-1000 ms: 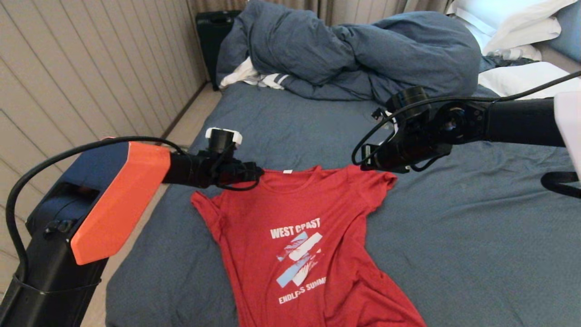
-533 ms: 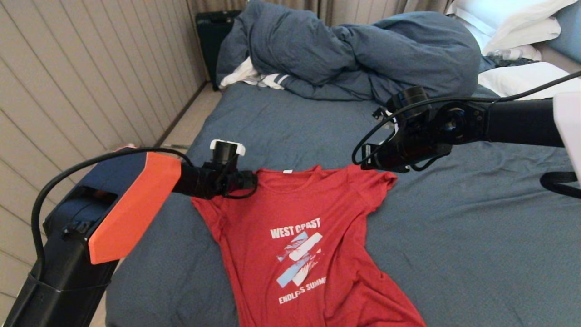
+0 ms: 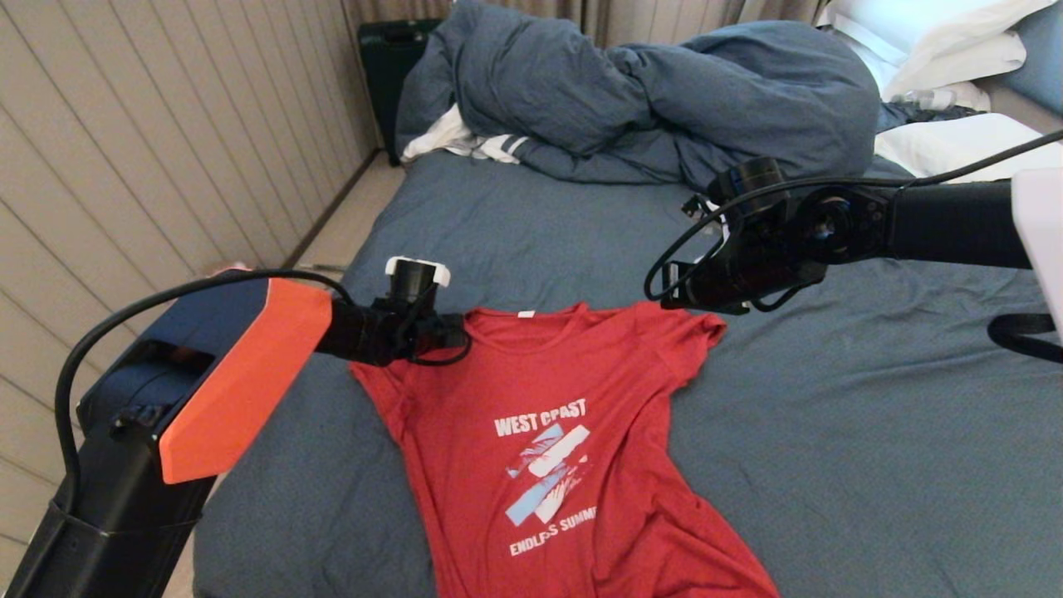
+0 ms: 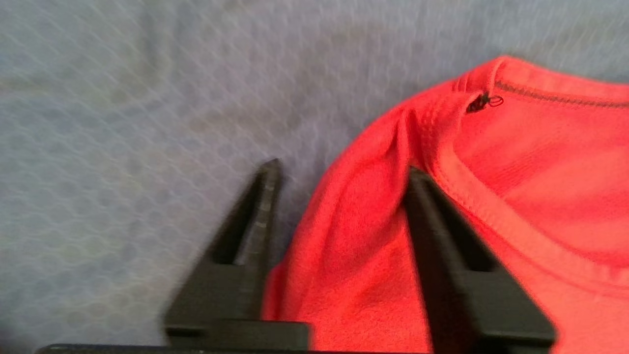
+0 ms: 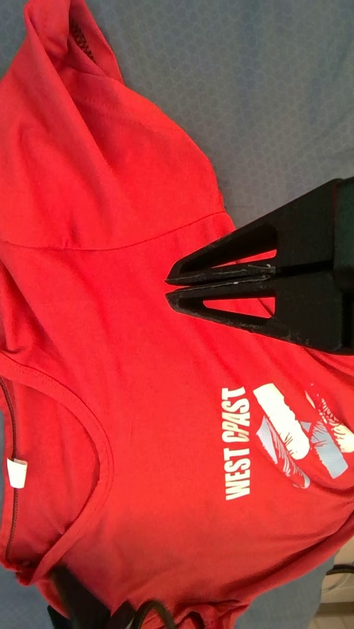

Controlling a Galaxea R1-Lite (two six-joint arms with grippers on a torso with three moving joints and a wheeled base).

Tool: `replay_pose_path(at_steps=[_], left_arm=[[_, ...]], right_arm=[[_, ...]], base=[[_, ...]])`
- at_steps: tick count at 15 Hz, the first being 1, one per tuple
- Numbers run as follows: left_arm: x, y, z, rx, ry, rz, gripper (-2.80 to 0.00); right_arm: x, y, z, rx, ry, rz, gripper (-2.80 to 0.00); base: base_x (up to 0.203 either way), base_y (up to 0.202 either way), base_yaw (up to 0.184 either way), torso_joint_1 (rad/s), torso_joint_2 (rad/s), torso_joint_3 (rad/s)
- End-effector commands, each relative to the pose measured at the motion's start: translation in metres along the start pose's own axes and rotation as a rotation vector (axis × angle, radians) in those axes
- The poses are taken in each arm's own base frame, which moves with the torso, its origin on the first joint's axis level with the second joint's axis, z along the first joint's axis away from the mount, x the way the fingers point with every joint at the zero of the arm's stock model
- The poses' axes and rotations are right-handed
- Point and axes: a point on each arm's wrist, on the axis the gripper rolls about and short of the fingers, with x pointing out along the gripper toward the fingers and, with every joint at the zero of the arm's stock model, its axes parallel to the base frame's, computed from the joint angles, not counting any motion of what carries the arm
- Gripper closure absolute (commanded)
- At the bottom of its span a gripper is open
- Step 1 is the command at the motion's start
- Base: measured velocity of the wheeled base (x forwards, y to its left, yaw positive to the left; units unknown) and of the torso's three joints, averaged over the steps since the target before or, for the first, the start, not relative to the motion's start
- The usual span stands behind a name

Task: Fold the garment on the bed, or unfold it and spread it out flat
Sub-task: Unford the red T-shirt

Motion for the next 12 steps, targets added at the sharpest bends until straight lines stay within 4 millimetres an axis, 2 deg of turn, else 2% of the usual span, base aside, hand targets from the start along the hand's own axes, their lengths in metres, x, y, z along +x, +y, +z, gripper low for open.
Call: replay_pose_path(at_steps=[1, 9, 12], left_arm=[[-0.004, -0.001, 0.007, -0.007, -0.019, -0.004, 0.0], [-0.011, -0.001, 0.018, -0.013, -0.053, -0.005, 0.0], [-0.015, 0.004, 0.034, -0.026, -0.1, -0.002, 0.0]], right_arm=[[0.0, 0.0, -0.001, 0.002, 0.005, 0.0, 0.0], [-0.002, 0.0, 0.0, 0.002, 0.0, 0.001, 0.0], [-0.002, 0.0, 0.0, 0.002, 0.0, 0.0, 0.0]], base=[[0.0, 0.0, 0.0, 0.0, 0.0, 0.0], [0.0, 0.0, 0.0, 0.0, 0.0, 0.0], [0.0, 0.0, 0.0, 0.0, 0.0, 0.0]])
